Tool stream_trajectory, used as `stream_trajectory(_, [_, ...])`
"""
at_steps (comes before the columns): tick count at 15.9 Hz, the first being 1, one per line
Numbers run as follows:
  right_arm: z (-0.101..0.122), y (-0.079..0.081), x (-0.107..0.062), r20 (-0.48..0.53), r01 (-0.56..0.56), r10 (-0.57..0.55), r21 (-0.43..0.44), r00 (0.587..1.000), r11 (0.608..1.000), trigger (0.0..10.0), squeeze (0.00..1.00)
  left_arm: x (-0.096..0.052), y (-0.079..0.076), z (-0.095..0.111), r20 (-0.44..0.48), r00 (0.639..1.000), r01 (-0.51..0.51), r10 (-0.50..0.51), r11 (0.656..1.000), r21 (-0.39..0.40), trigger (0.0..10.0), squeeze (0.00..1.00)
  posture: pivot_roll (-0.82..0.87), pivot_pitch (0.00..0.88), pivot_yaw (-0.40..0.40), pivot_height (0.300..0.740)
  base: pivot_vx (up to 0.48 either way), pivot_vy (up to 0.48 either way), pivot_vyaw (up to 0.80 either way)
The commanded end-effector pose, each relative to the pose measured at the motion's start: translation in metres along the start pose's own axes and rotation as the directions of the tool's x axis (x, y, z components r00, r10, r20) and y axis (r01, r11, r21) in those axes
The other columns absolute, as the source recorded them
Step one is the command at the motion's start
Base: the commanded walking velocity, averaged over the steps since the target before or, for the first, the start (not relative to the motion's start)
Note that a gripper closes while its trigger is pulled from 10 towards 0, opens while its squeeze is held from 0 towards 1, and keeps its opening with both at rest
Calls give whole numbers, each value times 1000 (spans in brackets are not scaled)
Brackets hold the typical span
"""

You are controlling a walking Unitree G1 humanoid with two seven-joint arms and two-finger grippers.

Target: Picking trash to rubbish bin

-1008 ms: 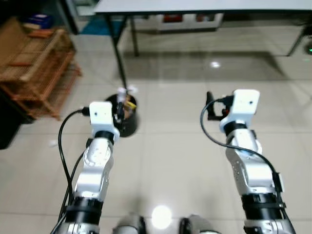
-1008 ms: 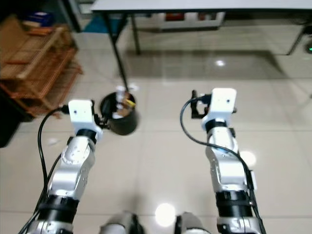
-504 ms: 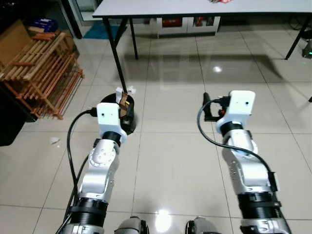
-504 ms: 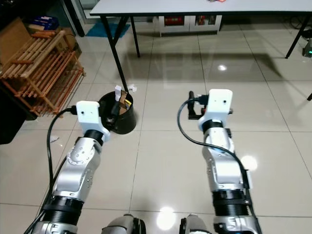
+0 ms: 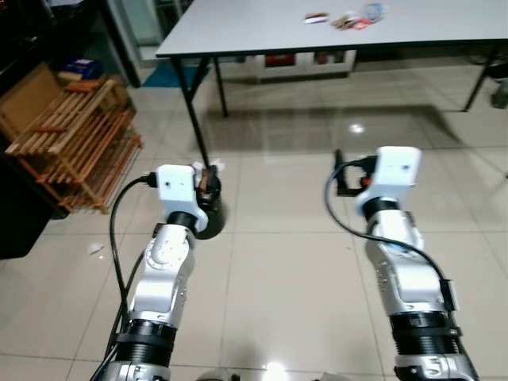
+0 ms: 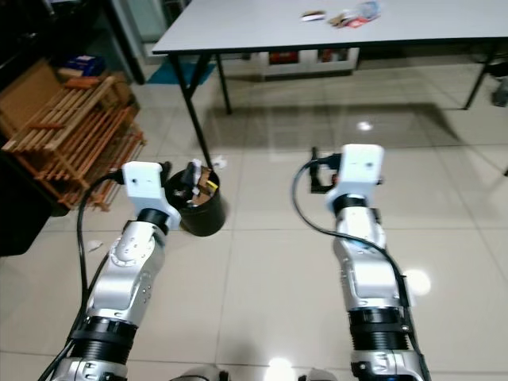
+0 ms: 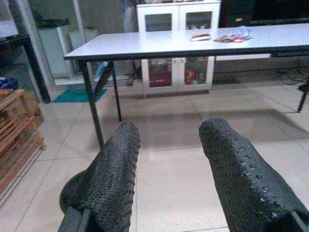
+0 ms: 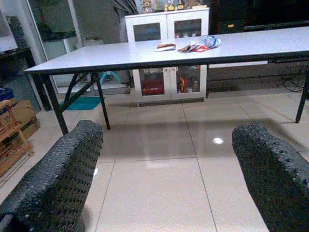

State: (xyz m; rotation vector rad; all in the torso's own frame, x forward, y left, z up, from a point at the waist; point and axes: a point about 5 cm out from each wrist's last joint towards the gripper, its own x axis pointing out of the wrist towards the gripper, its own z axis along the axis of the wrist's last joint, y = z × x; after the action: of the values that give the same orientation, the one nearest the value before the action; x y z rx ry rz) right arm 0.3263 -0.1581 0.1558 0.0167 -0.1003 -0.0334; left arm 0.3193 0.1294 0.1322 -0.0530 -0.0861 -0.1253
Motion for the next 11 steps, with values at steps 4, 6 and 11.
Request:
stream_trajectory(4, [1, 11, -3, 8, -27, 27, 13, 1000, 1000, 10000, 0, -2, 8, 0, -8, 1000, -17, 17, 1000, 9, 10000, 0, 0, 68, 116, 720, 397, 0, 0])
stream_trajectory(6, [1, 11, -2, 10, -27, 27, 15, 1000, 1000, 10000, 0, -1, 7, 0, -9, 1000, -14, 14, 1000, 11, 10000, 0, 3, 77, 114, 720, 396, 0, 0])
stream_trajectory(11, [4, 12, 1, 7, -33, 33, 33, 999, 999, 10000, 0, -1, 4, 2, -5, 1000, -16, 16, 1000, 3, 10000, 0, 9, 114, 101, 720, 396, 0, -320])
